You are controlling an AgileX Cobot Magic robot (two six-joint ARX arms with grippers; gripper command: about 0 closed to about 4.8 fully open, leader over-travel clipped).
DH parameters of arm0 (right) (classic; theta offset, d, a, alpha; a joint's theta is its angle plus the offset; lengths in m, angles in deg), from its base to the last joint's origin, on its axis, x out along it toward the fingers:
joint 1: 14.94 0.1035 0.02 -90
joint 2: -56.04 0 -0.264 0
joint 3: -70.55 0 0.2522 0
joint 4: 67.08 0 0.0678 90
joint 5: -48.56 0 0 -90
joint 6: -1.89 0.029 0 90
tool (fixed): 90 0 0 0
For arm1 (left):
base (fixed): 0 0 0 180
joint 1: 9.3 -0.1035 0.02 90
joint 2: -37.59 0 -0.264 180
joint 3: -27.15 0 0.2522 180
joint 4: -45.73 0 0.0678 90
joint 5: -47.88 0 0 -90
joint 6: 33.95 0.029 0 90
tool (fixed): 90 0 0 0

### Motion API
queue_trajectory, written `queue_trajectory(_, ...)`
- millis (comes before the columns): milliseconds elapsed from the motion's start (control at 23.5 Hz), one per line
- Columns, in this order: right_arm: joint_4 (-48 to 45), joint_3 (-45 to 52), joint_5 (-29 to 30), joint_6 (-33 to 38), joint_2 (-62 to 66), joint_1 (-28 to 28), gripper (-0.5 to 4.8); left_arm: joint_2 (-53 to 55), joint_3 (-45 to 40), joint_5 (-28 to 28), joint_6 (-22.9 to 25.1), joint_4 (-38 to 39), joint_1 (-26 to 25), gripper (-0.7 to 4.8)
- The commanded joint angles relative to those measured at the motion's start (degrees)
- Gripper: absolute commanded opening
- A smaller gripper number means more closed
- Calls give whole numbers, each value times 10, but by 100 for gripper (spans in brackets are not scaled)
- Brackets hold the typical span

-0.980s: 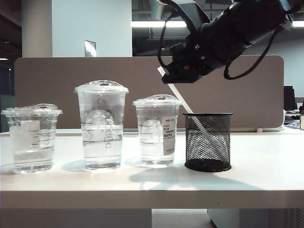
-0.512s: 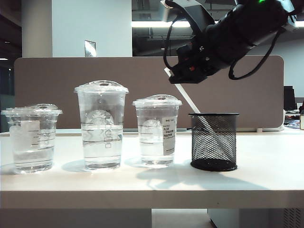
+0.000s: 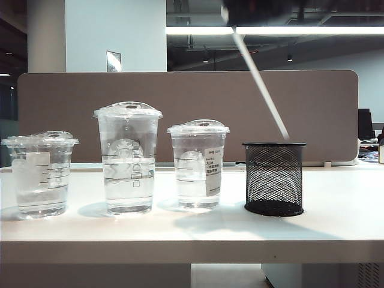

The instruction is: Pick up the straw and insert it into the small coffee cup.

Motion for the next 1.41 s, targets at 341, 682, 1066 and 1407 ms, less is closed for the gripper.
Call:
queue_trajectory(341, 0, -213, 81, 86, 69, 106, 40, 1, 1, -2, 2, 1, 0, -5)
queue_trajectory(682, -65, -320, 150, 218, 218, 140, 40, 1, 1, -2, 2, 1, 0, -5)
queue_trajectory(1066, -103, -321, 176, 239, 314, 174, 40, 1, 1, -1, 3, 1, 0, -5)
queue_trajectory(1407, -101, -321, 175, 239, 335, 172, 40, 1, 1, -1, 3, 1, 0, -5)
